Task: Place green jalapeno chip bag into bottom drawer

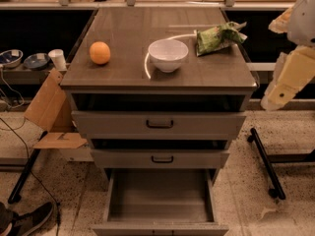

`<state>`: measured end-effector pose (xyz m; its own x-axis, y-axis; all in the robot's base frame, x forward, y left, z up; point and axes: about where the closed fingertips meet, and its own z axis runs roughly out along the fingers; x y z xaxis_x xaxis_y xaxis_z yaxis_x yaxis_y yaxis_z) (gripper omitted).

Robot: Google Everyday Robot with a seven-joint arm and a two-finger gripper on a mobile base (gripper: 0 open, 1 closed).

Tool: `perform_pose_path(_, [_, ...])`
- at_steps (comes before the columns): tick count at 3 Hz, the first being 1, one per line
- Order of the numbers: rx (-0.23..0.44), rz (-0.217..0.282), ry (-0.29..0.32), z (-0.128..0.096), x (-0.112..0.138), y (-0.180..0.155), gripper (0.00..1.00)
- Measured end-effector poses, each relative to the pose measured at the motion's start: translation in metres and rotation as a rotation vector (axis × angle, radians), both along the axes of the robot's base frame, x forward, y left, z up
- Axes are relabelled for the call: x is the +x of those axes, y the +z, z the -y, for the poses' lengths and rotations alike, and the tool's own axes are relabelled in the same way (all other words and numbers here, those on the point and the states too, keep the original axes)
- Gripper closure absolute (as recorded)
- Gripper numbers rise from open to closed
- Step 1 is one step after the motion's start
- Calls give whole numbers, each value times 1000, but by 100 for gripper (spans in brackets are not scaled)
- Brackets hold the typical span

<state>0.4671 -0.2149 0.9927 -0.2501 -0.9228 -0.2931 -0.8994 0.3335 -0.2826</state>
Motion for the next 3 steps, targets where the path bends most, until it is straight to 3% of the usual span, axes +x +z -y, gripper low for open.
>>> perform_pose_path(1, [147,64,-117,-1,47,10,0])
perform_pose_path(2, [319,96,-258,-12,96,14,0])
perform_pose_path(3, [371,80,-336,-15,101,14,0])
